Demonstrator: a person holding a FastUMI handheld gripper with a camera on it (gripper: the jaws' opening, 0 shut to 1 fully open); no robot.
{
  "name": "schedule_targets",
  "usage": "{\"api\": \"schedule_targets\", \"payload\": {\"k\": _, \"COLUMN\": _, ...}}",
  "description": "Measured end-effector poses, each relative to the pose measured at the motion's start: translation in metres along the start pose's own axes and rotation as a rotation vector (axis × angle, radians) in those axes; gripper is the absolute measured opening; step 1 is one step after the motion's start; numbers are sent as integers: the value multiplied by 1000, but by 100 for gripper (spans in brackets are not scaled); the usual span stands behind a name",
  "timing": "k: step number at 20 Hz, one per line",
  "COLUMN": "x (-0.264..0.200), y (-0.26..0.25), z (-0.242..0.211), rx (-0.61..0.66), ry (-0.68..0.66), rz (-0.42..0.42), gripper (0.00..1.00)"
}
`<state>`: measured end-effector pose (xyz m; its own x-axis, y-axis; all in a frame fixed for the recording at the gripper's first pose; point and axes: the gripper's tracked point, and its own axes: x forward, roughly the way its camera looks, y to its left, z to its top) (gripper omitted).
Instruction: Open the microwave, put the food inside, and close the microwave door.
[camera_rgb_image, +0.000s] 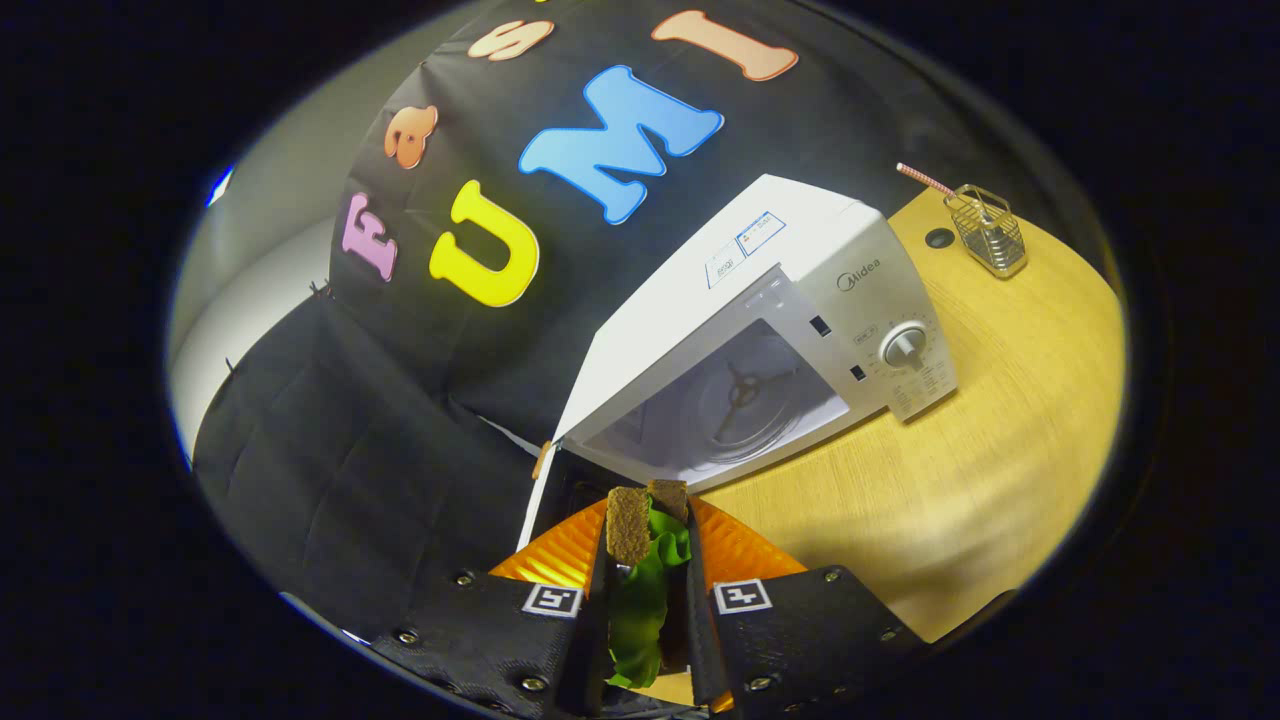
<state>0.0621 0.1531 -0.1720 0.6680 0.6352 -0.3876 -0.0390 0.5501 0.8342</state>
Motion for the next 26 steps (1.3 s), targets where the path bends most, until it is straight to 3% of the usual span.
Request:
{"api": "schedule_targets", "payload": {"k": 13, "x": 97, "y": -10, "z": 4, "rx": 193, "ry": -171, "rz": -27, "gripper": 33}}
{"api": "schedule_targets", "payload": {"k": 26, "x": 171, "y": -60, "z": 23, "rx": 366, "ry": -391, "rz": -77, "gripper": 33}}
